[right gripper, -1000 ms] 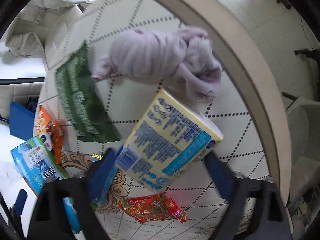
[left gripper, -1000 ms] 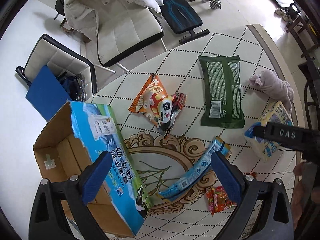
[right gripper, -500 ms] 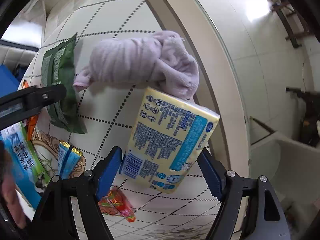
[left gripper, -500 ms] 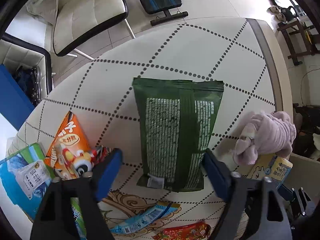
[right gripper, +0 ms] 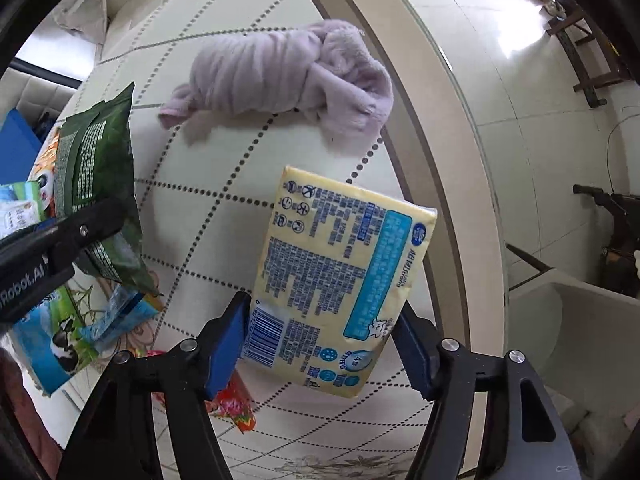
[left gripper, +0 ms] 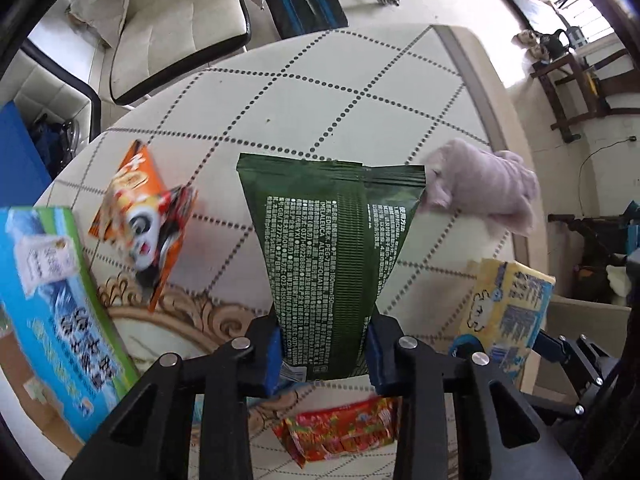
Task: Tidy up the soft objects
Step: 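Carry both items into the cardboard box and open both tools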
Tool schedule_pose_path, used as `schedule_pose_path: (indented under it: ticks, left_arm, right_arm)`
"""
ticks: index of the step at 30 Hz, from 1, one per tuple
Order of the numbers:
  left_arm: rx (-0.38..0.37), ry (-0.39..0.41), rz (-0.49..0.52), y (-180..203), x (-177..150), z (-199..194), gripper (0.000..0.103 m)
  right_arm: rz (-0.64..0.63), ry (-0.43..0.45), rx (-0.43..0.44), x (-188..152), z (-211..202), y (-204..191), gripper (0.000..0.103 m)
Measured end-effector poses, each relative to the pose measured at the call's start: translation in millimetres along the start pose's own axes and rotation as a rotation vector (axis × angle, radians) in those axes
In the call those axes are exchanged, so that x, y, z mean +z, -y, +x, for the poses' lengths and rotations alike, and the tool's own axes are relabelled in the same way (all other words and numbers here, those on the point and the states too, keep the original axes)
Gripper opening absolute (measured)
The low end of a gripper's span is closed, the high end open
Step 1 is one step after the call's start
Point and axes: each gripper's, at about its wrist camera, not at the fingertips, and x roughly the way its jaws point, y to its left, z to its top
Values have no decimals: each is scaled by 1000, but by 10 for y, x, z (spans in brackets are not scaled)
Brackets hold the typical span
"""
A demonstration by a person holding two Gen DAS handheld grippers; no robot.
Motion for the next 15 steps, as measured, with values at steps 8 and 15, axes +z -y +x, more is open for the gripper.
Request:
schedule_pose_path:
  ticks: [8,15]
  left_arm:
    - [-81,136,-107,-311,-572,-898,30]
    - [-105,198,-272,-1291,-1229,-1584,30]
  right_arm:
    - [-125,92,91,-314,-748,-159,70]
    - [-326,166,198,-756,-1423,-1084,70]
